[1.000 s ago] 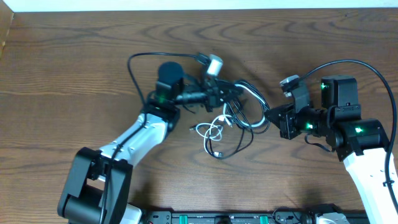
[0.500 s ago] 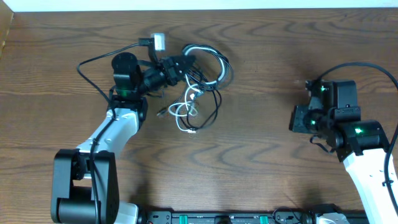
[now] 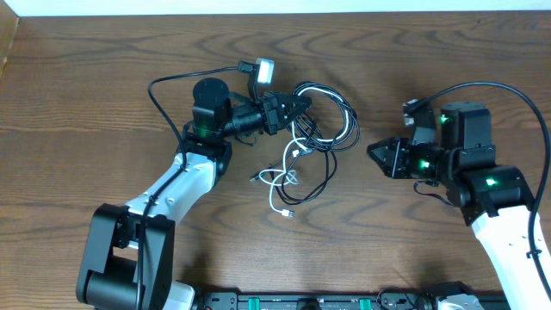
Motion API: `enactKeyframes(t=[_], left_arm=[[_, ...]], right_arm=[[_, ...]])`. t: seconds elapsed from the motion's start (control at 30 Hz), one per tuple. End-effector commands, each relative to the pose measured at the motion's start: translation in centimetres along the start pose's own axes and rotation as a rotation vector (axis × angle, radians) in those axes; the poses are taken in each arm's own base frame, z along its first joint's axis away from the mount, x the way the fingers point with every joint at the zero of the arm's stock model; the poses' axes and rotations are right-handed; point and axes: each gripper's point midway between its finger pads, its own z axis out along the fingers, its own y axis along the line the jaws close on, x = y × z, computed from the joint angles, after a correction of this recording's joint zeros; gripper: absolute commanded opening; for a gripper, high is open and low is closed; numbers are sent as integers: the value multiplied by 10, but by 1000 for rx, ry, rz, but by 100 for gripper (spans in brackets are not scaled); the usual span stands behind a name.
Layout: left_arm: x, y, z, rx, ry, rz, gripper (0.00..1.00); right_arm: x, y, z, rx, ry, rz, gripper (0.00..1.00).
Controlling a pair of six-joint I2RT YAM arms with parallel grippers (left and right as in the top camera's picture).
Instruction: Untangle cables
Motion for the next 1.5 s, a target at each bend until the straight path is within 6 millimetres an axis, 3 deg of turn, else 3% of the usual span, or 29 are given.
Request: enactKeyframes(t=[0.0,0.37,0.6,0.73,0.9,1.23,1.37,1.47], left_arm=[[-10,-4,2,-4,-28,17,8],[-7,-8,6,7,-16,-41,8],[3,-20,9,61,34,-54,8],[0,-42,6,155,49,-10,8],[-10,-61,3,222,16,74,8],[-6,-65,2,241,37,100,8],[3,-70,0,276,82,137,8],[3,-70,0,278,85,138,8]], right_arm=[[2,18,2,-60,8,34,18],[-14,6,23,159,-128,114,21],[-19,-44,40,410,-200,281,16],[-21,-75,44,565,-233,294,13],[-13,-116,27,779,-245,312,15],[-20,-182,-37,1041,-343,432,25],[-23,-199,-50,1015,-357,537,25],[-29,-184,-35,822,-273,494,26]])
